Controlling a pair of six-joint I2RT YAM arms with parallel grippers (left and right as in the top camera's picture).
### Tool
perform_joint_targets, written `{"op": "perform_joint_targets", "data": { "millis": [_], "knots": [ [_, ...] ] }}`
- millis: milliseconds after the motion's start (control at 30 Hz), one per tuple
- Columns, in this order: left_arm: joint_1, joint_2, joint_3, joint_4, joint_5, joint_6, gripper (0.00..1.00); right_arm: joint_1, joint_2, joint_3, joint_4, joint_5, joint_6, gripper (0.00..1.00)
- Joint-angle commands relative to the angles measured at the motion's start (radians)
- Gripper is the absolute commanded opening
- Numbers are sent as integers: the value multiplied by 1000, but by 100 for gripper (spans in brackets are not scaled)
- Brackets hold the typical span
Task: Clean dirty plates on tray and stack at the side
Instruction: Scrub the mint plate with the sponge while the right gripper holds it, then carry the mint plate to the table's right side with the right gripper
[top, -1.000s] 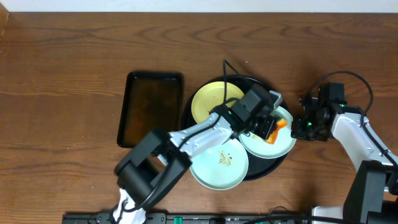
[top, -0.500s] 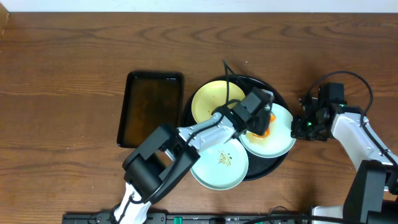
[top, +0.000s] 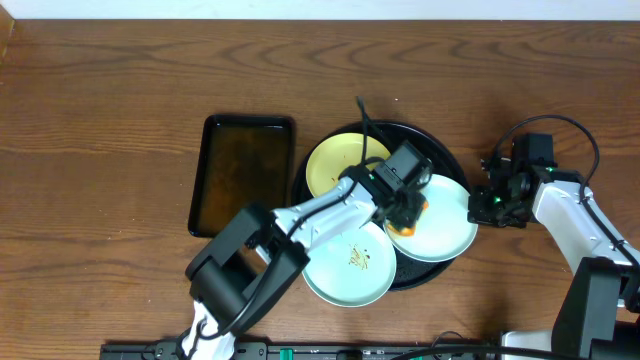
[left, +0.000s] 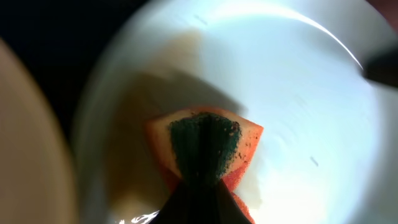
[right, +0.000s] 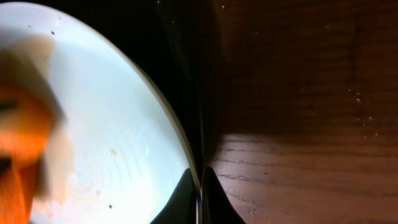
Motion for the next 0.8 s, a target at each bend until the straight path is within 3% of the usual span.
{"op": "perform_joint_targets", "data": {
  "millis": [0, 300, 500, 767],
  "knots": [
    [-31, -92, -17, -27, 45, 70, 8, -12, 10, 7, 8, 153, 108, 1],
    [8, -268, -17, -86, -12, 70, 7, -12, -36, 39, 46, 182, 160, 1],
    [79, -360, -17, -165, -220, 70, 7, -11, -115, 72, 40, 133, 80, 1],
    [246, -498, -17, -244, -248, 69, 7, 30, -294, 72, 36, 185, 1, 1]
  ]
}}
